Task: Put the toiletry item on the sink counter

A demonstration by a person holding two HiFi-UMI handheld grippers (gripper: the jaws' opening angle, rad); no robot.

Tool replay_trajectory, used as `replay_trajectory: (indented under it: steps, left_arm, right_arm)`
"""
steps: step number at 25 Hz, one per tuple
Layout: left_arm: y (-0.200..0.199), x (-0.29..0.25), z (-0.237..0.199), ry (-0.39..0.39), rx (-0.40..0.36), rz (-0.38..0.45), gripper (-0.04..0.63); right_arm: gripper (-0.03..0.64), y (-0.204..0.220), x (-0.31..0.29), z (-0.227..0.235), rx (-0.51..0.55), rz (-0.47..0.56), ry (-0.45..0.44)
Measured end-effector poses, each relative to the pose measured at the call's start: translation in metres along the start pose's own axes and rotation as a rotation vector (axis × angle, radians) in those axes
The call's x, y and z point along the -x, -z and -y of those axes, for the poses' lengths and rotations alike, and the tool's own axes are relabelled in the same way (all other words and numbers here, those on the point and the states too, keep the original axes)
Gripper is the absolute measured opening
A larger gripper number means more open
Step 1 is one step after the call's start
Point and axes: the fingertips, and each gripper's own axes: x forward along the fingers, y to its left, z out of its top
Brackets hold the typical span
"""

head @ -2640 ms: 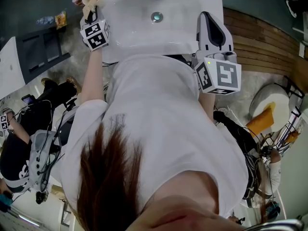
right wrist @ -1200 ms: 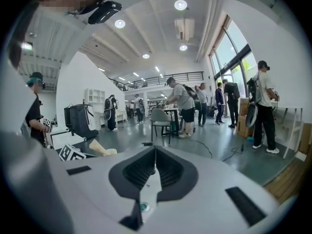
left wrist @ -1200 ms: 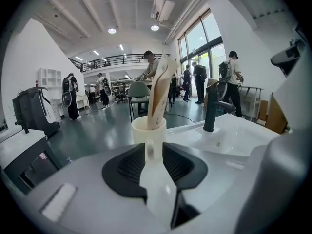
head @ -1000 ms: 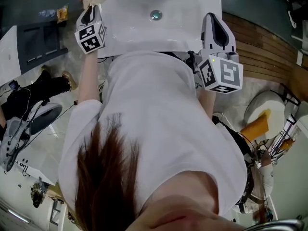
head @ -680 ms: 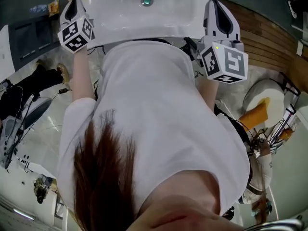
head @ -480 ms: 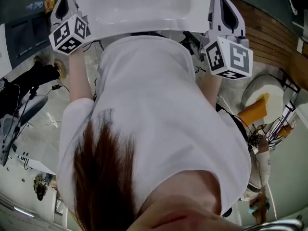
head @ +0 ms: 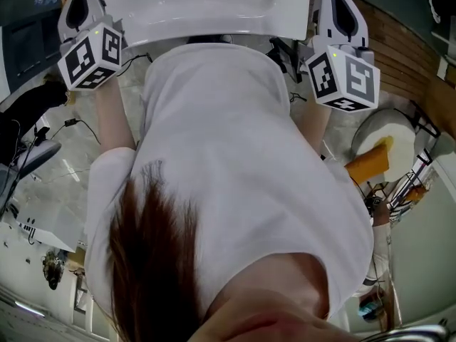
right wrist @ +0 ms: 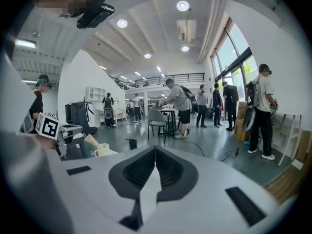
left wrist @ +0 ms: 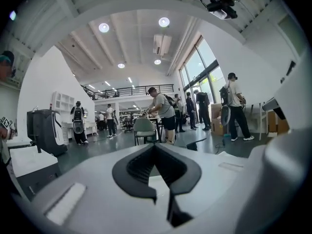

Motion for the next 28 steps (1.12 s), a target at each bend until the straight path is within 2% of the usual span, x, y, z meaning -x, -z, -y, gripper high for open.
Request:
replay_trajectory:
  steps: [7,11,18,25,28]
  left_arm:
    - [-0.047,0.038,0.016,-0.003,0.035,0.124,0.009]
    - [-0.067,0.057,0.045,0.031,0.085,0.165,0.009]
    - [-0.065,0.065,0.107,0.136,0.094,0.128,0.009]
    - [-0.065,0.084,0.131,0.208,0.155,0.116,0.009]
    - [-0.073,0.085,0.141,0.232,0.146,0.128,0.009]
  right_arm:
    - [0.011,0.001,0.016,0.006,0.022,0.0,-0.019]
    - [0.011,0.009,0.03,0.017,0.028,-0.007,-0.022]
    - [0.011,0.019,0.048,0.035,0.023,-0.007,-0.013]
    - [0.011,0.029,0.065,0.037,-0.003,-0.016,-0.014]
    - [0.011,0.026,0.066,0.037,-0.002,-0.01,-0.031]
